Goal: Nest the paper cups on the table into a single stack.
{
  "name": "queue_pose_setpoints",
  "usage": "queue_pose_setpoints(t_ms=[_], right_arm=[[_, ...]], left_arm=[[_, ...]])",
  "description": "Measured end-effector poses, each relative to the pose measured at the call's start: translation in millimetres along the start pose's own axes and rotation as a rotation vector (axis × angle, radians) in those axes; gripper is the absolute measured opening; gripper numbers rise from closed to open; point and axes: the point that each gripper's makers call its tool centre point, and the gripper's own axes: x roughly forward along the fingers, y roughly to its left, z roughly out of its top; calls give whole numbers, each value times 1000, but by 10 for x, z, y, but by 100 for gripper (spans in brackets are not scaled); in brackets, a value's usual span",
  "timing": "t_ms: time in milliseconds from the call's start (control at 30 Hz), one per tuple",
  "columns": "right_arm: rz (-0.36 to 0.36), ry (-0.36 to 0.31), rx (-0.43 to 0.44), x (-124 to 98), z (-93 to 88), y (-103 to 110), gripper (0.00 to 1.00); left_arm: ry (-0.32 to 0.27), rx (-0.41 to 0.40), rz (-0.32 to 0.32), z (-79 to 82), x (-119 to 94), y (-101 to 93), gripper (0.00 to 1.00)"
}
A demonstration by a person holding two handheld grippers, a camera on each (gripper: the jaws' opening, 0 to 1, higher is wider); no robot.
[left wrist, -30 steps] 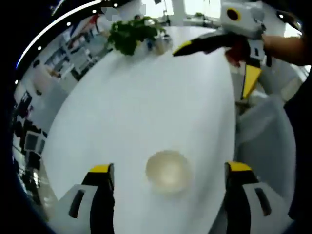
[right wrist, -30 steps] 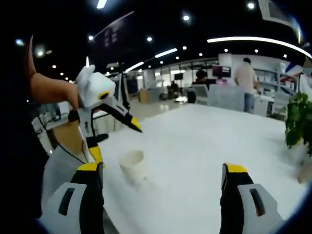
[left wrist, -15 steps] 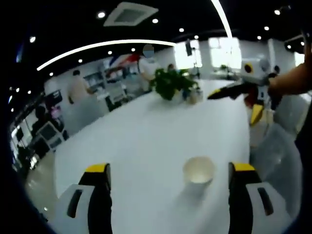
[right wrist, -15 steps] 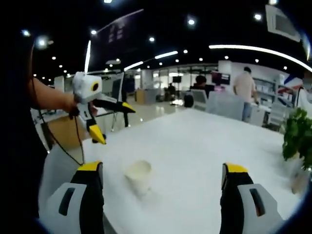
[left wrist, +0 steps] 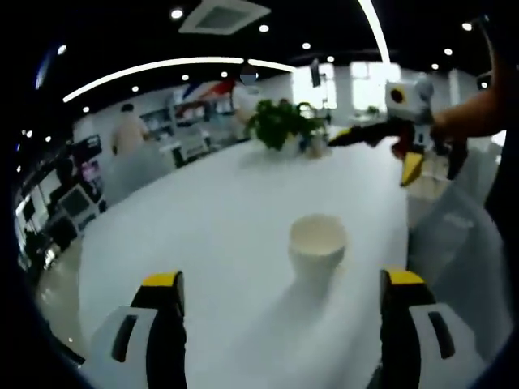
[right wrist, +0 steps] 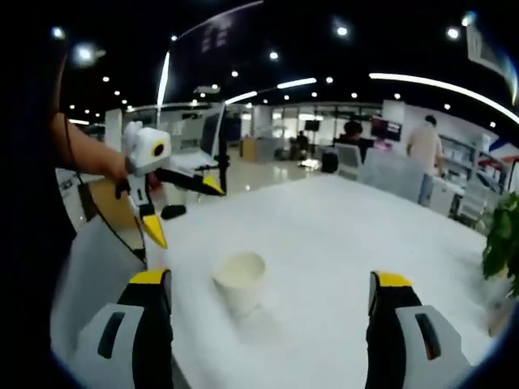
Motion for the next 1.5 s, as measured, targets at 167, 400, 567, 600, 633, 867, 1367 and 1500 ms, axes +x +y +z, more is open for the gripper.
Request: queue_pose_setpoints(t_ms=[167, 400, 567, 600, 633, 867, 1367, 1500], right_arm=[[35, 33, 6, 86, -176, 39, 96], [132, 135, -23, 200, -508, 143, 84], [173, 178, -32, 300, -672, 140, 74], [178, 182, -31, 315, -690, 141, 73], [192, 188, -30, 339, -724, 152, 69], [274, 261, -70, 473, -930, 252, 57], [321, 259, -90, 795, -852, 347, 42], [329, 254, -86, 886, -854, 375, 36]], left_arm=[[37, 25, -55, -121, 166, -129, 99], [99, 139, -184, -292, 427, -387, 93], [137, 189, -250, -375, 624, -494, 85], [145, 191, -257, -395, 652, -503, 82], [157, 195, -265, -418, 689, -504, 79], [181, 190, -302, -482, 794, -522, 65], [194, 189, -304, -492, 911, -471, 39], [186, 165, -301, -467, 951, -461, 35]])
